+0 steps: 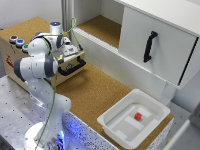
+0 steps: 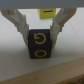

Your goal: Put the purple block on top of the drawer

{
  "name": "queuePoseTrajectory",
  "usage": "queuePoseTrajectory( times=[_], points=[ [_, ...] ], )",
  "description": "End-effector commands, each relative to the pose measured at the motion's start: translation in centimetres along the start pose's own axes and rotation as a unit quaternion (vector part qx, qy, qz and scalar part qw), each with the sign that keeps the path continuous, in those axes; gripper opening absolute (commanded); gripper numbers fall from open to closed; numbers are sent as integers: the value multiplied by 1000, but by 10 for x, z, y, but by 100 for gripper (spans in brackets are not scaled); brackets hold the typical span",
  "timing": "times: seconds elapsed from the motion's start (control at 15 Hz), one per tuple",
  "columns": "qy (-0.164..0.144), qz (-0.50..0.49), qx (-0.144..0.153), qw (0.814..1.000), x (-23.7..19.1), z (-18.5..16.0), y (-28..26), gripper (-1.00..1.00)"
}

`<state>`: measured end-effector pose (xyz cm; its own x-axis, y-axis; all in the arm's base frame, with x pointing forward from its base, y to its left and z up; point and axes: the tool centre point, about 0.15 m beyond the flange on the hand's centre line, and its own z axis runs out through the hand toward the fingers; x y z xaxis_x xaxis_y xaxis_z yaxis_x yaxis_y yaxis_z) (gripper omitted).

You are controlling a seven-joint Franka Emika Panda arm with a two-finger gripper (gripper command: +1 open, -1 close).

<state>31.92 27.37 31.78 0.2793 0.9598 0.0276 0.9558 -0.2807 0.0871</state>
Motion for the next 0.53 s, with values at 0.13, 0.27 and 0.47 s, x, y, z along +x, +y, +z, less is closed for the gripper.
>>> queuePoseTrajectory(
  times=[0.13,0.27,0.47],
  points=[
    [24,11,-13,1000,14,-46,4,-100],
    [25,12,1,1000,32,-80,9,-100],
    [21,15,8,1000,63,-126,18,-100]
  ],
)
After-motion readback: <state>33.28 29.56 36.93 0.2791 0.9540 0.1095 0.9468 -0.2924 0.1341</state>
